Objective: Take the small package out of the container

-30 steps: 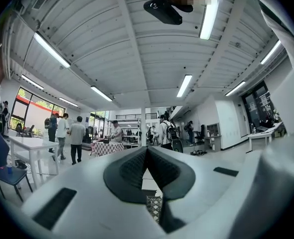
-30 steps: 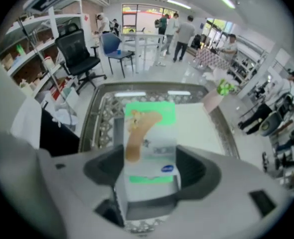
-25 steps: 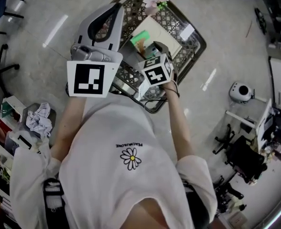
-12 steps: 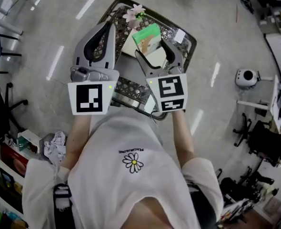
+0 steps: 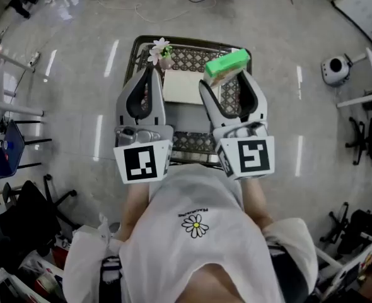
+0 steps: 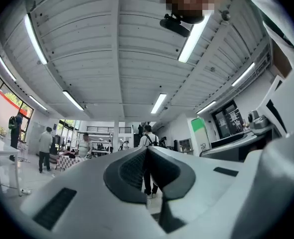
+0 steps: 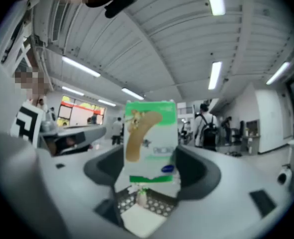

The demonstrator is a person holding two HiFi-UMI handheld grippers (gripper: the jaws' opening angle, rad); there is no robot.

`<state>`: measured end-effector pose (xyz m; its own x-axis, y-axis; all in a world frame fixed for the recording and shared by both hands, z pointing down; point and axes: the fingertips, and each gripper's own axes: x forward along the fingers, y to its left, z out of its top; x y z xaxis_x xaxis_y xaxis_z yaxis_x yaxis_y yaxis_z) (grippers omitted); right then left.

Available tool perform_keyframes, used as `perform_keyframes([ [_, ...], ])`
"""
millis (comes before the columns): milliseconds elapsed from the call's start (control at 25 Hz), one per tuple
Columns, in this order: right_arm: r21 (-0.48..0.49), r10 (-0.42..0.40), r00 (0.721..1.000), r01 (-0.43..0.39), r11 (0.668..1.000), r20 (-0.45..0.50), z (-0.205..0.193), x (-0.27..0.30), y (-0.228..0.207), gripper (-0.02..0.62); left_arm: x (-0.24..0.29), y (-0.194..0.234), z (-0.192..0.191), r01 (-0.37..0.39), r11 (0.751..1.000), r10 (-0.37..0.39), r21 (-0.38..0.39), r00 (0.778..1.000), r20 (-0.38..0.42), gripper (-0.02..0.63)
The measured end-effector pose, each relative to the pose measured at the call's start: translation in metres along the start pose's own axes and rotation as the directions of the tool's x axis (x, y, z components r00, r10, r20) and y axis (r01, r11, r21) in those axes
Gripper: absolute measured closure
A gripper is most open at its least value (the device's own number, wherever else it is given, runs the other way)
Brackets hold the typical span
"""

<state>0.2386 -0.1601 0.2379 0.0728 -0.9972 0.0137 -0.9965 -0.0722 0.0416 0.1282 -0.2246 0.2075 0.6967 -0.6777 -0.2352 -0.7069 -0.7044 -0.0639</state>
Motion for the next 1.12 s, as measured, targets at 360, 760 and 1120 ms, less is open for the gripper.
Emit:
perform_keyframes([
  [360,0.082,-0.242,0.965,0.235,0.969,0.100,0.013,-0.038,-0.037,0.275,0.008,-0.027,0.012,0.086,0.996,-0.086,-0.013,0.996,0.029,0.583],
  [760,0.078,-0.293,0.952,0.286,0.955,0.092,0.009,-0.052,-0.052,0.275,0.013,-0.046,0.017,0.125,0.992,-0.125,-0.012,0.991,0.049,0.583],
  [1120,0.079,-0.305,0.947,0.298,0.951,0.099,0.013,-0.053,-0.050,0.275,0.013,-0.042,0.019,0.132,0.991,-0.131,-0.017,0.990,0.057,0.583],
])
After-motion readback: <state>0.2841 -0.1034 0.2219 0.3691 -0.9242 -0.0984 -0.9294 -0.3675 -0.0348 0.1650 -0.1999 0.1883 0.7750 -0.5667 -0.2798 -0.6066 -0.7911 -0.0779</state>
